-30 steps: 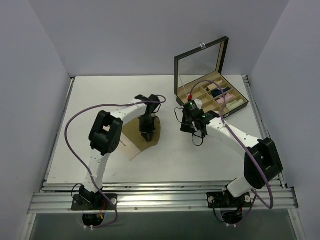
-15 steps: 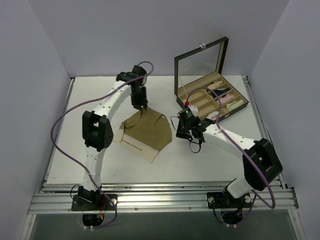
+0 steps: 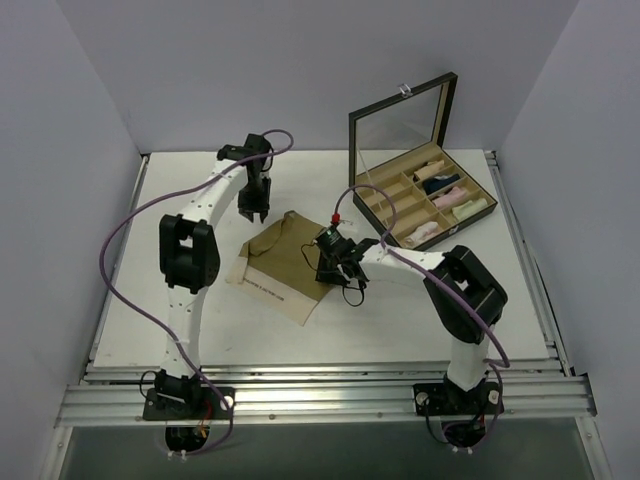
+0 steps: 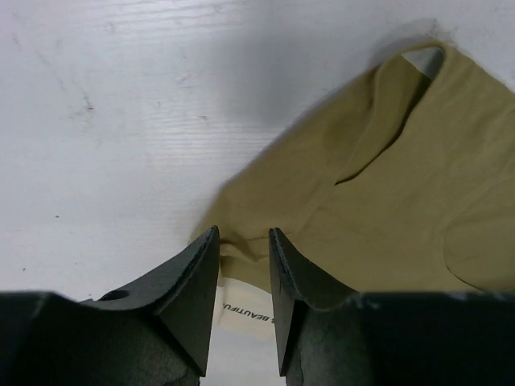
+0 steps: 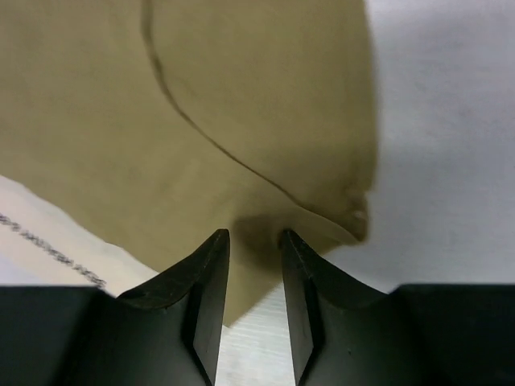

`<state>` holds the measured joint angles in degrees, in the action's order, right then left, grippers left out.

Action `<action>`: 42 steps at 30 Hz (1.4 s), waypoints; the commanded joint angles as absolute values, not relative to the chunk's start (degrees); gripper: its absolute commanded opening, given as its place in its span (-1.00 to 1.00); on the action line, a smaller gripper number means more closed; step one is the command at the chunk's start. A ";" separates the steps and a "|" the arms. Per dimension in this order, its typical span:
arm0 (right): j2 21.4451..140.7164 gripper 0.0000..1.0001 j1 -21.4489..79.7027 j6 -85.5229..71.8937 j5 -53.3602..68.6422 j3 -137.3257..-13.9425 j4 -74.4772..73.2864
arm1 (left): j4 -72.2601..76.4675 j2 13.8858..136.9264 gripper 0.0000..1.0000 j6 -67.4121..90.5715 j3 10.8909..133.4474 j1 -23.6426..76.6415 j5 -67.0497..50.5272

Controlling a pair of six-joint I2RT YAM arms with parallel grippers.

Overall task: Roll the underwear
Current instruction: Flatten the underwear

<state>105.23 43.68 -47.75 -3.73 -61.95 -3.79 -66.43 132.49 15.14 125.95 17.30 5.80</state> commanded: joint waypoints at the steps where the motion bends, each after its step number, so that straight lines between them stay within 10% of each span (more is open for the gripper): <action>1: 108.97 -0.46 44.21 -48.61 -6.50 -64.86 -4.74 | -64.69 133.50 -0.24 11.43 125.07 18.80 3.08; 8: 111.27 -1.00 42.89 -45.71 -8.43 -63.81 -7.29 | -63.37 131.58 -0.30 11.60 118.57 24.25 11.50; 42: 97.03 -1.00 31.03 -33.05 -8.18 -50.10 -11.25 | -58.45 127.62 -0.28 7.21 112.24 38.23 8.79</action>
<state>97.58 31.79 -33.50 -8.08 -52.58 -5.13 -61.73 130.10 8.27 112.97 38.92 8.75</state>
